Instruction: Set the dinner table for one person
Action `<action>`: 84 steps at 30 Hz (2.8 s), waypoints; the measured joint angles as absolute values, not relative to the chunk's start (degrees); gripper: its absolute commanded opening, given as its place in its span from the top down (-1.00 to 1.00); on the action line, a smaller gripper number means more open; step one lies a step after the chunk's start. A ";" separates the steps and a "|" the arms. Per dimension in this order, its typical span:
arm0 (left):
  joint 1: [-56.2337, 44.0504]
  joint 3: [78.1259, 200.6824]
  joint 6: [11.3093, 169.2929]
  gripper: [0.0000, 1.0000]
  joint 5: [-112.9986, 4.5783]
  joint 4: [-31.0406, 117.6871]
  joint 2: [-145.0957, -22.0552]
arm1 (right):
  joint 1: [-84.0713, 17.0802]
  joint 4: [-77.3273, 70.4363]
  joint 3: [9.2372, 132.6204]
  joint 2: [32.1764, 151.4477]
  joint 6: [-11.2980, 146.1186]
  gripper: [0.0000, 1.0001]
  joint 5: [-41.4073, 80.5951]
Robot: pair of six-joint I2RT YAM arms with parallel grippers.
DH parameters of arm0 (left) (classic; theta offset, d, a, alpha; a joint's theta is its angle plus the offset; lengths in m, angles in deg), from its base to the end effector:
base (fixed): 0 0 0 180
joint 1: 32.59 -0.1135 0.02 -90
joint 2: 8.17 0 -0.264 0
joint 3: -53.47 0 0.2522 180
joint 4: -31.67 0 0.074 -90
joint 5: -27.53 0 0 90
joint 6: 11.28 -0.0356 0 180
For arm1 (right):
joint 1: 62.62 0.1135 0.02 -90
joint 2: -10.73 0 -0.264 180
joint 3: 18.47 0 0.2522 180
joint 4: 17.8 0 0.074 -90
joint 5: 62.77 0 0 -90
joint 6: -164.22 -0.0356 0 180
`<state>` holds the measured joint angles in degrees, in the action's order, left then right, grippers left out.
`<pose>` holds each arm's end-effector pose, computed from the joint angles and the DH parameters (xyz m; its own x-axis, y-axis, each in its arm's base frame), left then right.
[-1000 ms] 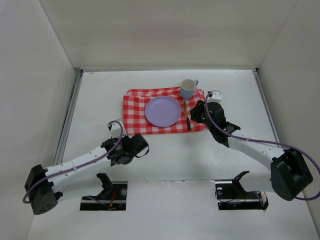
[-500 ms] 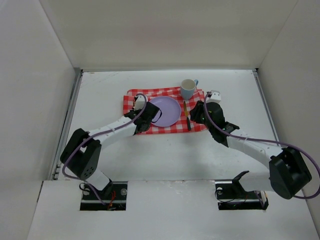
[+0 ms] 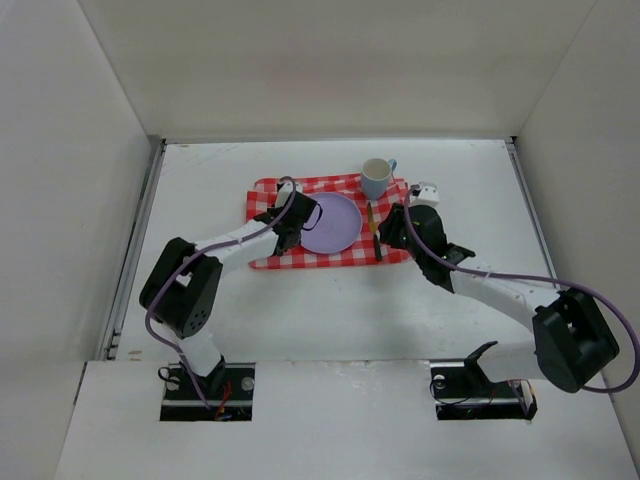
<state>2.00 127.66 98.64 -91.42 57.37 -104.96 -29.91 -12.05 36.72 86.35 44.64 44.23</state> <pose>0.3012 -0.1868 0.2002 -0.6568 0.0908 -0.7486 0.0084 0.9935 0.1131 0.2477 0.1467 0.2335 -0.4690 0.2599 -0.8441 -0.0742 0.9408 0.3308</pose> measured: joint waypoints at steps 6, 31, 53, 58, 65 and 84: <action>1.15 128.38 98.08 0.86 -90.46 55.89 -108.68 | -29.87 -12.05 36.75 86.59 44.66 0.07 44.18; -0.34 125.52 103.28 0.34 -89.78 54.92 -107.91 | -29.15 -12.07 36.75 87.26 45.34 -0.37 44.18; -8.08 96.67 117.00 0.12 -90.77 54.44 -63.02 | -38.61 -15.99 27.11 71.02 37.78 0.23 49.78; -11.86 92.43 120.28 0.08 -90.48 54.51 -58.56 | -42.09 -17.58 25.21 71.83 34.06 0.04 49.10; -14.90 87.20 122.14 0.07 -89.93 52.89 -52.75 | -42.46 -17.84 24.46 72.36 31.24 0.03 49.21; -16.30 83.38 122.49 0.08 -89.58 49.48 -52.07 | -42.31 -18.74 24.46 77.82 30.65 -0.10 50.24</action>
